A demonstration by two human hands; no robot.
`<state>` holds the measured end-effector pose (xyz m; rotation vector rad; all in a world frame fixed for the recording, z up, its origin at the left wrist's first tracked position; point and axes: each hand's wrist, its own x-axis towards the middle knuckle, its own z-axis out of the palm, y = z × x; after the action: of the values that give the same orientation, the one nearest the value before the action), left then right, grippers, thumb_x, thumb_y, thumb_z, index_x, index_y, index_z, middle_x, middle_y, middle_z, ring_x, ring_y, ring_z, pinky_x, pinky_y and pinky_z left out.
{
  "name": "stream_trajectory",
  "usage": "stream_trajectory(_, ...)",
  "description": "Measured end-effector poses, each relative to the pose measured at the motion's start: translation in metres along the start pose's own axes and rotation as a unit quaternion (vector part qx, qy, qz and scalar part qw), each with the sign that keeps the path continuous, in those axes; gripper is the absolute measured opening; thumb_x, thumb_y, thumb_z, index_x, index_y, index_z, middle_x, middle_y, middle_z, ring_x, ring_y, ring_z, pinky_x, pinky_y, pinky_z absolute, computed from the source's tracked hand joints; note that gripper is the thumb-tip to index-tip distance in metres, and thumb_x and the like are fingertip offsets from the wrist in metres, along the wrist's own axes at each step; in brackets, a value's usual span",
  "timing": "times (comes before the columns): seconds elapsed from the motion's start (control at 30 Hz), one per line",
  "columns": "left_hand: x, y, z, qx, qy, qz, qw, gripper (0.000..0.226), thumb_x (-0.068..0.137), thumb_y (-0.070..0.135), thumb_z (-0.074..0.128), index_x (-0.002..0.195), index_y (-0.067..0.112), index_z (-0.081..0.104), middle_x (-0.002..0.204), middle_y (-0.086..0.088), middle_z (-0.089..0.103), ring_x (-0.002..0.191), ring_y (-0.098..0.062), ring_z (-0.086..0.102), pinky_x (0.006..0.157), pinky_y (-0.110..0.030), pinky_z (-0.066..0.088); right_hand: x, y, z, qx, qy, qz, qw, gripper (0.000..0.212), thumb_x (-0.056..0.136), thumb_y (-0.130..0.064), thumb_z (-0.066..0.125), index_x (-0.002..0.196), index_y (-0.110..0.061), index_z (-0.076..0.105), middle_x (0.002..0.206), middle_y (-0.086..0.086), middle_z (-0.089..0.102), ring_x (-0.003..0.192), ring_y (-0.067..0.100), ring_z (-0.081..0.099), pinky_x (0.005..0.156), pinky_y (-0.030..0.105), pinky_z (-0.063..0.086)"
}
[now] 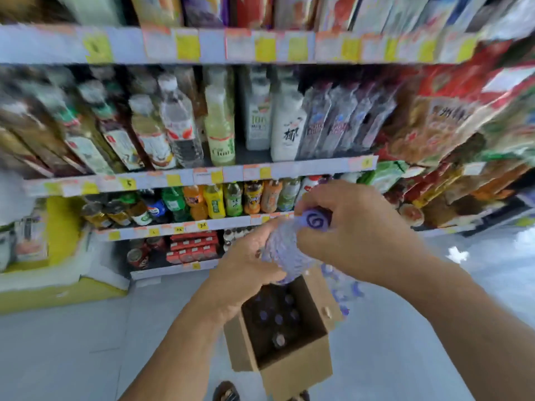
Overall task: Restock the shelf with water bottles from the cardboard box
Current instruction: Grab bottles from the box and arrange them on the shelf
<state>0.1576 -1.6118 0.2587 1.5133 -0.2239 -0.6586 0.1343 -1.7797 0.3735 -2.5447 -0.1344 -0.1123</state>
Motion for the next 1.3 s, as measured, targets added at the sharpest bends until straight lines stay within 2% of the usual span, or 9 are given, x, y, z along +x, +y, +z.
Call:
stream_trajectory(0.27,-0.033,0.22,-0.004,0.053,-0.041,0.227,0.972,0.076,0.081,0.028,0.08,0.147,0.024,0.042,0.142,0.007,0.056,0.132,-0.015,0.052,0.099,-0.032,0.048,0.038,-0.135,-0.185,0.029,0.15,-0.101,0.983,0.011,0.071,-0.02,0.067,0.076,-0.012,0.072,0.058,-0.002,0.058,0.055,0.012,0.047,0.053,0.028,0.041)
stream_trajectory(0.4,-0.046,0.288,-0.011,0.067,-0.056,0.282,0.955,0.087,0.074,0.041,0.083,0.147,0.043,0.036,0.142,0.009,0.056,0.13,-0.014,0.054,0.098,-0.03,0.051,0.057,-0.185,-0.251,0.034,0.212,-0.113,0.97,0.01,0.071,-0.021,0.066,0.071,-0.015,0.074,0.049,-0.007,0.053,0.045,0.002,0.045,0.047,0.016,0.038)
stream_trajectory(0.5,-0.052,0.318,-0.012,0.041,-0.035,0.31,0.949,0.089,0.068,0.045,0.086,0.145,0.033,0.043,0.136,0.005,0.061,0.123,-0.019,0.06,0.091,-0.032,0.055,0.07,-0.214,-0.281,0.045,0.252,-0.12,0.959,0.012,0.073,-0.023,0.067,0.071,-0.014,0.074,0.047,-0.005,0.055,0.041,0.001,0.045,0.045,0.017,0.041)
stream_trajectory(0.63,-0.05,0.35,-0.011,-0.021,-0.018,0.345,0.938,0.076,0.064,0.042,0.089,0.131,0.019,0.059,0.123,-0.008,0.069,0.11,-0.028,0.067,0.085,-0.035,0.056,0.085,-0.217,-0.287,0.108,0.321,-0.131,0.932,0.021,0.086,-0.037,0.068,0.099,-0.023,0.075,0.058,-0.01,0.063,0.054,-0.004,0.055,0.058,0.016,0.046)
stream_trajectory(0.77,-0.042,0.384,-0.014,-0.067,-0.005,0.344,0.937,0.07,0.063,0.037,0.091,0.125,0.02,0.064,0.121,-0.012,0.07,0.111,-0.036,0.067,0.087,-0.05,0.057,0.088,-0.188,-0.262,0.258,0.245,-0.115,0.927,0.019,0.099,-0.039,0.051,0.105,-0.047,0.068,0.086,-0.028,0.071,0.082,-0.014,0.063,0.073,0.01,0.05)
stream_trajectory(0.9,-0.03,0.415,-0.015,-0.097,0.0,0.366,0.926,0.052,0.069,0.027,0.084,0.118,0.019,0.069,0.115,-0.015,0.072,0.102,-0.036,0.07,0.078,-0.046,0.06,0.097,-0.165,-0.235,0.294,0.119,-0.144,0.937,0.038,0.092,-0.035,0.056,0.128,-0.048,0.056,0.111,-0.02,0.071,0.1,0.002,0.067,0.087,0.038,0.056)
stream_trajectory(1.03,-0.013,0.435,-0.005,-0.08,0.02,0.387,0.918,0.035,0.073,0.022,0.077,0.108,0.026,0.075,0.108,-0.008,0.075,0.1,-0.029,0.072,0.077,-0.035,0.059,0.121,-0.157,-0.245,0.296,0.119,-0.155,0.935,0.056,0.072,-0.044,0.076,0.123,-0.051,0.054,0.108,-0.019,0.072,0.095,0.004,0.069,0.085,0.04,0.057)
stream_trajectory(1.2,0.017,0.461,0.007,-0.008,0.054,0.394,0.918,0.039,0.087,0.022,0.072,0.125,0.021,0.066,0.119,-0.012,0.071,0.111,-0.032,0.067,0.087,-0.037,0.057,0.152,-0.142,-0.275,0.326,0.128,-0.162,0.922,0.048,0.065,-0.046,0.078,0.109,-0.053,0.06,0.099,-0.018,0.074,0.089,0.003,0.071,0.078,0.031,0.057)
stream_trajectory(1.3,0.034,0.48,0.006,0.007,0.091,0.362,0.928,0.074,0.081,0.045,0.076,0.146,0.03,0.046,0.145,-0.004,0.055,0.129,-0.021,0.055,0.104,-0.04,0.048,0.173,-0.14,-0.296,0.328,0.139,-0.152,0.922,0.039,0.067,-0.045,0.082,0.1,-0.046,0.063,0.091,-0.015,0.075,0.082,0.004,0.072,0.068,0.022,0.055)
